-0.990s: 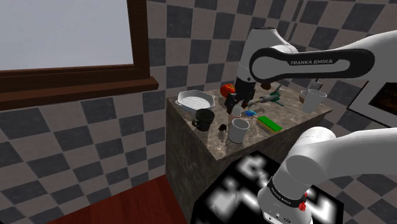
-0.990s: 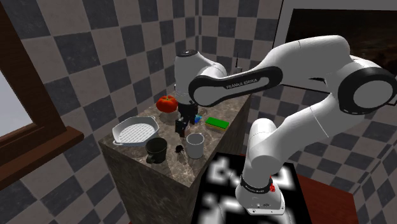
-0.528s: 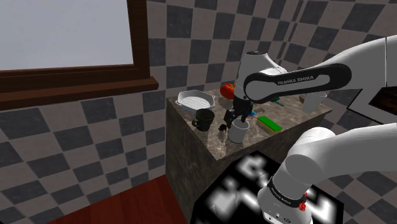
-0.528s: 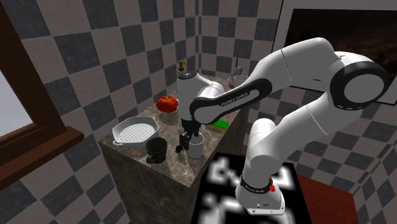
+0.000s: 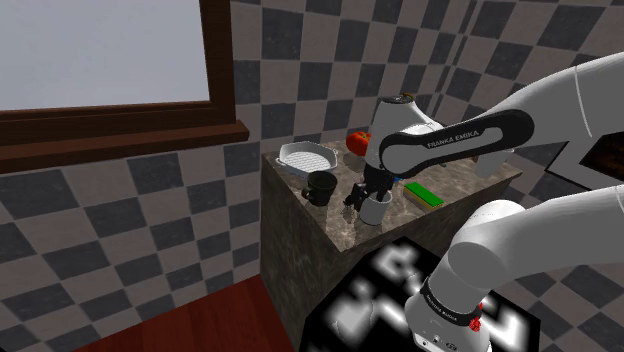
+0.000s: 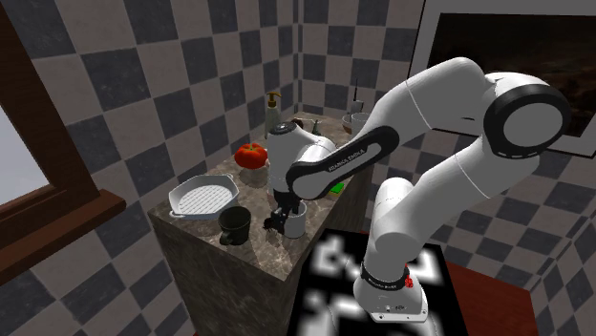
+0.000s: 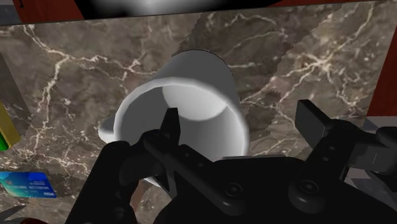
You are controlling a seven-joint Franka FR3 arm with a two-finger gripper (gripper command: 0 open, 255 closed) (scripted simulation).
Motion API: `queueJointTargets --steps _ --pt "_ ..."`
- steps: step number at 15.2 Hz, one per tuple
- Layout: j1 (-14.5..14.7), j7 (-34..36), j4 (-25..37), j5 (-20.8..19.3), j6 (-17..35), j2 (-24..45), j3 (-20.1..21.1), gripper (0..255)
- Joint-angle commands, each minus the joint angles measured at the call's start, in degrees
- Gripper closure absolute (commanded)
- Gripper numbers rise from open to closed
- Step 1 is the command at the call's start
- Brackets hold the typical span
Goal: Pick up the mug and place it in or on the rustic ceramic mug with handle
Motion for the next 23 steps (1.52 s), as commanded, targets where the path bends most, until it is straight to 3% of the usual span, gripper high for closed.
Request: queueJointTargets --steps 1,6,7,16,23 --pt "0.0 0.0 -0.1 0.0 0.4 0.2 0.0 0" --pt "0.0 0.0 -0.1 0.0 0.3 0.2 0.0 0" --pt "0.0 0.0 -0.1 0.0 0.3 0.2 0.0 255" --pt "0.0 0.0 -0.1 0.0 0.4 0.2 0.0 255" --pt "0.3 -0.5 3.4 0.6 -7.0 -3.7 0.2 255"
